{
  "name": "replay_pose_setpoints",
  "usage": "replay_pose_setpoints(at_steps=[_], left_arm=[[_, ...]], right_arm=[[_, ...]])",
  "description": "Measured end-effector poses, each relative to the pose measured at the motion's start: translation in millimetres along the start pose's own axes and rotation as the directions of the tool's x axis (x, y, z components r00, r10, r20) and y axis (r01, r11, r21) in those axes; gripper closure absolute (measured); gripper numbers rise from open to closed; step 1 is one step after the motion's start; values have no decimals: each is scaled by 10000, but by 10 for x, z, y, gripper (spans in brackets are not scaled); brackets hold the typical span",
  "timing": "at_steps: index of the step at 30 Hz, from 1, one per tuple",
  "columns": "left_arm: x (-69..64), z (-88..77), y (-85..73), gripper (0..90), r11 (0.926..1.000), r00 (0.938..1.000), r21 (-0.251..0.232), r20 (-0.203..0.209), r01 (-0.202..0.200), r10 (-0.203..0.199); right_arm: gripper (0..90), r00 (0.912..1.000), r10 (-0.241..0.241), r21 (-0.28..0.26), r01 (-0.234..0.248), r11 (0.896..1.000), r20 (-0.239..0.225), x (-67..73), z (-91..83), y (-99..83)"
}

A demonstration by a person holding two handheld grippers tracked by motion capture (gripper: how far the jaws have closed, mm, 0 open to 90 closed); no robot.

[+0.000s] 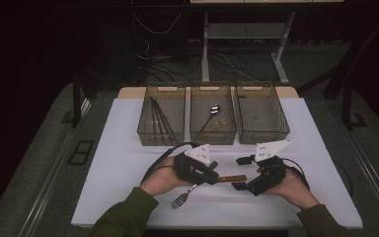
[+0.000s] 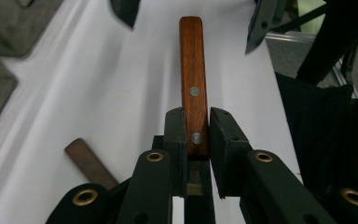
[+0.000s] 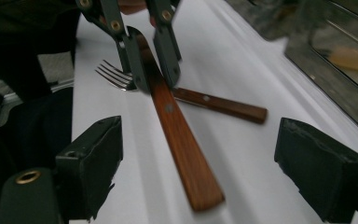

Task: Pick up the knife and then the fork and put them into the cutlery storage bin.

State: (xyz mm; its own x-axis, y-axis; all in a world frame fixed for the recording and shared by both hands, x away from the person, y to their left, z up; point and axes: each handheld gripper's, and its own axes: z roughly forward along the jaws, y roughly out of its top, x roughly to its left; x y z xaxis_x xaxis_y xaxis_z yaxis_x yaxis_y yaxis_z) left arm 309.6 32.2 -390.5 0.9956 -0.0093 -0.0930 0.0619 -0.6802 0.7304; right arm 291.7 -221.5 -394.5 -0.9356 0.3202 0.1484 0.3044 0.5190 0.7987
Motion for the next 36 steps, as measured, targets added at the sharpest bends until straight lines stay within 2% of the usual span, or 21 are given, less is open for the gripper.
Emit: replay_pose_setpoints(at_steps=[6,10,12,14,17,20,21,24,28,29,36], left_arm=[[-57,18,11,772,9996,9992,63,267,-283,281],[-99,21,37,772,9990,9981,49,424,-444,442],[-116,23,48,772,9986,9977,154,451,-505,497],[-128,24,53,772,9986,9972,194,571,-492,480],[-143,33,55,771,9980,9962,312,688,-557,534],[-146,61,45,772,9962,9954,526,695,-699,662],[-146,71,40,772,9956,9950,593,726,-733,689],[-154,85,47,771,9945,9935,627,825,-836,783],[-171,104,62,772,9925,9919,741,891,-976,909],[-158,108,68,771,9901,9901,765,855,-1181,1115],[-165,121,74,772,9880,9891,909,905,-1247,1165]], right_arm=[[236,9992,-285,363,295,9989,-278,73,87,37],[296,9967,-585,850,632,9944,-568,111,132,-13],[338,9955,-568,1121,651,9916,-755,131,158,-26],[373,9918,-965,1631,1092,9806,-838,117,190,-44],[432,9880,-1259,1966,1414,9702,-893,140,225,-68],[507,9814,-1619,2063,1804,9617,-1034,152,242,-74],[529,9823,-1550,2129,1744,9614,-1048,171,245,-74],[601,9782,-1681,2178,1917,9570,-1219,190,260,-76],[660,9735,-1810,2145,2082,9543,-1396,208,268,-70],[673,9733,-1790,2162,2074,9541,-1436,214,268,-70],[737,9673,-1899,2274,2256,9473,-1684,251,292,-70]])
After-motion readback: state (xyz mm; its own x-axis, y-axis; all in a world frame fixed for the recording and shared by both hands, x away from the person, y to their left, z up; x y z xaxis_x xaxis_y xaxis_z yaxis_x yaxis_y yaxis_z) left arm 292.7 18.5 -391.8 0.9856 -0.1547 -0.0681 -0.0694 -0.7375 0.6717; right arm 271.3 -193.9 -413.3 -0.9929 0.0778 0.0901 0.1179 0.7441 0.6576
